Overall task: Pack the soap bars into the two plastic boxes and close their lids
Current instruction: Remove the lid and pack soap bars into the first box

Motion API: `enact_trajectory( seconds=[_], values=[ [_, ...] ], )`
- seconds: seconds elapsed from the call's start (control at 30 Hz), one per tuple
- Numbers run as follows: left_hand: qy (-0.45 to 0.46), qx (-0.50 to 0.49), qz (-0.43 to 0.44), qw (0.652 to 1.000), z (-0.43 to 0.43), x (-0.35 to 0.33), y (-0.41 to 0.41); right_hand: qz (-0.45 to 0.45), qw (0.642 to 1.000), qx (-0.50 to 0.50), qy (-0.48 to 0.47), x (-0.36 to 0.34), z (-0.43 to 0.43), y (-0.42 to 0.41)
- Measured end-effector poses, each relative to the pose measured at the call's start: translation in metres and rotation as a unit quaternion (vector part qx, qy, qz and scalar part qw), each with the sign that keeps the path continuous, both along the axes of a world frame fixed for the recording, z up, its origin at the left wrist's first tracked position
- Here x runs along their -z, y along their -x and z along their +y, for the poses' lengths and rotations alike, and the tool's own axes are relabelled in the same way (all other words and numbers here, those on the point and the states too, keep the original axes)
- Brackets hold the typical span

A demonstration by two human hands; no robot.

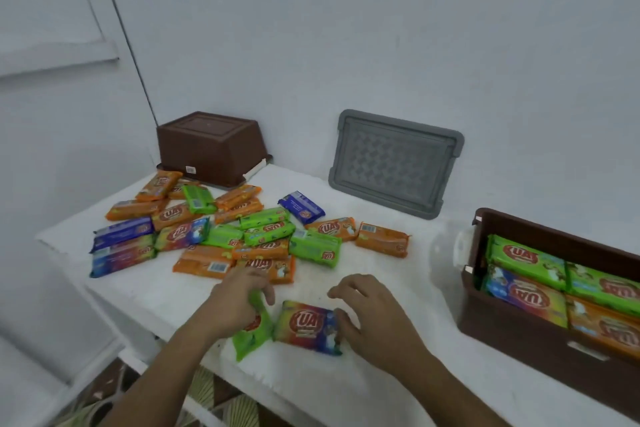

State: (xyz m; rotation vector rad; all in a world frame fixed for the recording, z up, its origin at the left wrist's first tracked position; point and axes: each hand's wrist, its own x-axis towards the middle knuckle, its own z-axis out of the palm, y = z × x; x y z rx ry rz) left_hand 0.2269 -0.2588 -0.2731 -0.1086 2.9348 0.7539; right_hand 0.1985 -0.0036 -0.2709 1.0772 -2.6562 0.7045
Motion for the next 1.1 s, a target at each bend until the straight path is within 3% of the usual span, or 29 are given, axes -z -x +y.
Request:
enact_trajectory(
  seconds=[0.1, 0.27, 0.43, 0.5, 0.57, 0.67, 0.87, 1.0, 1.1],
  values=[
    [-0.01, 0.065, -0.076, 0.995, -0.023, 0.0, -0.012, -0.077, 0.991, -0.056, -0.096, 0.009, -0.02, -0.003],
    [0.055, 0.091, -0.155, 0.982, -0.037, -0.007, -0.022, -0.097, 0.977, -0.082, -0.171, 0.02, -0.031, -0.006],
    [0.044, 0.067, -0.088, 0.993, -0.037, -0.003, -0.028, -0.078, 0.983, -0.042, -0.159, 0.022, -0.022, -0.005],
    [0.028, 0.063, -0.043, 0.997, -0.035, 0.001, -0.029, -0.129, 0.982, -0.012, -0.136, 0.019, -0.016, -0.004],
    [-0.003, 0.065, -0.012, 0.998, -0.028, 0.006, -0.028, -0.215, 0.975, 0.032, -0.05, 0.011, -0.01, -0.003],
    [-0.03, 0.082, 0.053, 0.995, -0.014, 0.015, -0.026, -0.349, 0.923, 0.109, 0.118, -0.003, -0.001, 0.0],
    [-0.118, 0.043, 0.107, 0.986, 0.01, 0.024, -0.013, -0.538, 0.757, 0.177, 0.326, -0.029, 0.021, 0.007],
    [-0.217, 0.007, 0.135, 0.967, 0.036, 0.013, 0.0, -0.593, 0.647, 0.122, 0.464, -0.053, 0.041, 0.008],
    [-0.265, 0.007, 0.154, 0.952, 0.066, -0.008, 0.013, -0.596, 0.618, 0.096, 0.503, -0.076, 0.06, 0.009]
  ],
)
